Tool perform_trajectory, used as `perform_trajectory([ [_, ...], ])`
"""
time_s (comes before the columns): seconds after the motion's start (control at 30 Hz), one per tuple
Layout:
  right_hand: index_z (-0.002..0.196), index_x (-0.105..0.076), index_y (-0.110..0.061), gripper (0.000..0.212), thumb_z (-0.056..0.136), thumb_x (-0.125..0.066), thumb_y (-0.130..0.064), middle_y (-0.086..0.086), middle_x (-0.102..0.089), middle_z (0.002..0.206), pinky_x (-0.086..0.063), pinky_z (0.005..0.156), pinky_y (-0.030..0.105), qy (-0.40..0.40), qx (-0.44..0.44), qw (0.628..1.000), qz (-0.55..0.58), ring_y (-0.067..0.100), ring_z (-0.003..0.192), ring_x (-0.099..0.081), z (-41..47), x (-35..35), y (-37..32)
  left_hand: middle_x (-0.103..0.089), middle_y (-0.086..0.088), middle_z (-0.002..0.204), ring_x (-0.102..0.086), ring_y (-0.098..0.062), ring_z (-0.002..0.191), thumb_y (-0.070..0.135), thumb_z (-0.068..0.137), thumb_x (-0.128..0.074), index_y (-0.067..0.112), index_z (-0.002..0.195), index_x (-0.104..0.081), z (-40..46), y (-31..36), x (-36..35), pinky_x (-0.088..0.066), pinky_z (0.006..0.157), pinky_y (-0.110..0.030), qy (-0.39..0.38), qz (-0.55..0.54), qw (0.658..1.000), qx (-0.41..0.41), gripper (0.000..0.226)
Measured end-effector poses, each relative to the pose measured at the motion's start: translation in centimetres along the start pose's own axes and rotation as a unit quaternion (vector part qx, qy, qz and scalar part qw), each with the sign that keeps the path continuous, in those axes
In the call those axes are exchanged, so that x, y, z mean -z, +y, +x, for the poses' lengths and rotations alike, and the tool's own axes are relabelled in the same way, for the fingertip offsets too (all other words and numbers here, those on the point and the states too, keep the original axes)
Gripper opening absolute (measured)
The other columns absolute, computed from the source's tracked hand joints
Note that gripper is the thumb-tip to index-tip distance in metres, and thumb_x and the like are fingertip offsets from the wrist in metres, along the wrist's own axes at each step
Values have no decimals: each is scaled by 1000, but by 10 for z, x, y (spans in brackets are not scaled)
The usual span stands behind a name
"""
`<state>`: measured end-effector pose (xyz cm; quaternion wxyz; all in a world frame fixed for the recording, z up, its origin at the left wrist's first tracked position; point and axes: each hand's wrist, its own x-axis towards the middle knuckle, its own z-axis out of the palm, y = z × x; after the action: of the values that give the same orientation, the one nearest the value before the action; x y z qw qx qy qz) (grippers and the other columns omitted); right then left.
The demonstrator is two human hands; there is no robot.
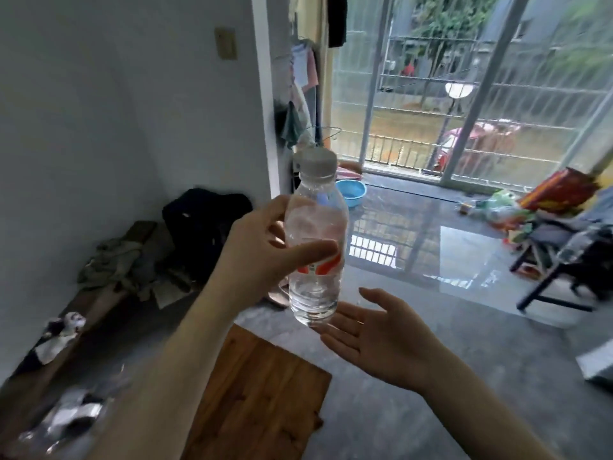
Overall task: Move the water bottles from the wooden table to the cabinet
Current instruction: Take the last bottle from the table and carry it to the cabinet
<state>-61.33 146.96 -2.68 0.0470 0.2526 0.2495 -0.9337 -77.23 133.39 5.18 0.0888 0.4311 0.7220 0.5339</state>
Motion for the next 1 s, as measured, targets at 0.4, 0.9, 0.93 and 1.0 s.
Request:
perform_trajectory([
  [0.4,134,-53,5,55,91,-57,-29,25,-59,133,-54,93,48,92,200,966,136,40,119,-61,-203,132,3,-75,4,115,-72,-20,101,64,58,-71,30,119,-65,-8,126,-212,-62,81,-41,-208,-82,966,-126,70],
  [0.9,130,-58,5,58,96,-39,-37,22,-64,128,-48,98,41,285,430,808,286,34,114,-64,-454,243,97,-79,12,97,-75,-11,88,62,63,-78,35,110,-70,-122,291,-475,-63,77,-31,-494,-166,812,-264,55],
  [0.93,129,-59,5,58,97,-36,-38,21,-64,128,-47,98,40,299,442,794,292,33,116,-63,-464,245,104,-79,10,97,-76,-11,88,61,63,-78,31,113,-70,-130,298,-487,-63,79,-35,-514,-173,795,-271,58],
  [1.0,130,-58,5,59,97,-36,-37,21,-64,128,-46,100,39,327,468,764,301,33,121,-59,-481,248,117,-79,9,99,-76,-11,91,61,64,-79,31,116,-69,-146,313,-511,-63,82,-42,-551,-189,761,-287,61],
])
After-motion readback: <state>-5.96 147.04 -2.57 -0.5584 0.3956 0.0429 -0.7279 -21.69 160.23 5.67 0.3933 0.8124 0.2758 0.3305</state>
